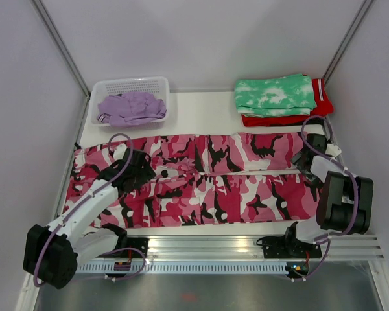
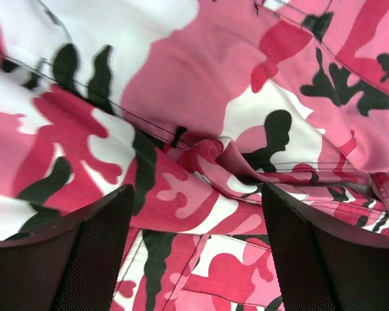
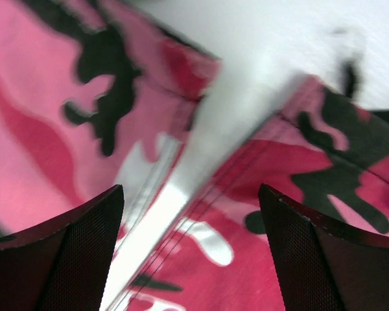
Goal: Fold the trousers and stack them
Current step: Flatten the trousers out
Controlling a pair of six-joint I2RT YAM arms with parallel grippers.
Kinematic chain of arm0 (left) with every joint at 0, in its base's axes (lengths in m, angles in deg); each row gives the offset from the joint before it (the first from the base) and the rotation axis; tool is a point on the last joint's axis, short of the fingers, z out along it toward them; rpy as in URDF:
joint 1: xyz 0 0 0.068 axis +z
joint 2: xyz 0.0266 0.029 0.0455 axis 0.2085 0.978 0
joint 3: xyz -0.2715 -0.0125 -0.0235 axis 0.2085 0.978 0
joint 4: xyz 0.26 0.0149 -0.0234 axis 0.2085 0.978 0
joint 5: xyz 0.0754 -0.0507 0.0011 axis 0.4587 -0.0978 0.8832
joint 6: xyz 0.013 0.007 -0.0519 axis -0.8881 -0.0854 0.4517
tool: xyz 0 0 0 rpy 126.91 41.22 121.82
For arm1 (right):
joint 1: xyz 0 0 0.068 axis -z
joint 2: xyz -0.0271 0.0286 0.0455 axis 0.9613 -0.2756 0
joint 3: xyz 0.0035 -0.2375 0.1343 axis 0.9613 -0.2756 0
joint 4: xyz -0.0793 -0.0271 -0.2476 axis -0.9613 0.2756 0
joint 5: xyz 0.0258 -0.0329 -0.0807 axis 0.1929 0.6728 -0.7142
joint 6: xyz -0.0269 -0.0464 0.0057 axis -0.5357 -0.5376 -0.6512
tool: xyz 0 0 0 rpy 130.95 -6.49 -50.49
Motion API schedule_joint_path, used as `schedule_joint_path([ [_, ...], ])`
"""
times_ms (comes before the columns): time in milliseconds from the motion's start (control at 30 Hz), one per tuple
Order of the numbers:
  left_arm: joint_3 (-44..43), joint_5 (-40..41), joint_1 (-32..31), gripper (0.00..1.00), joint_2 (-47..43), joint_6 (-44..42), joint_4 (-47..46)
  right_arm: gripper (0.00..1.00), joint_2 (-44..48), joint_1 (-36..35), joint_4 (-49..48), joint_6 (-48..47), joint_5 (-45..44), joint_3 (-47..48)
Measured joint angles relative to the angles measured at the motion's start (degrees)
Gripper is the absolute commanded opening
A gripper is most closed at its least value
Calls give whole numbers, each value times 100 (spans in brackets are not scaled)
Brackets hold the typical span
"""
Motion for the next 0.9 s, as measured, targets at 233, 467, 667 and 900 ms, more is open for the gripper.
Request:
schedule_joint_path([
  [233, -704, 350, 155, 73, -256, -291, 649, 81, 439, -2, 380, -855, 1434, 542],
  [467, 299, -872, -205, 2, -776, -581, 118, 3, 1021, -568, 267, -1427, 2129, 859],
  [667, 584, -1143, -1290, 2, -44, -509, -382, 0, 92, -647, -240, -1434, 2173, 730],
  [900, 424, -997, -1910, 2, 1392, -315, -850, 0, -1067, -638, -560, -1340, 1880, 1034],
])
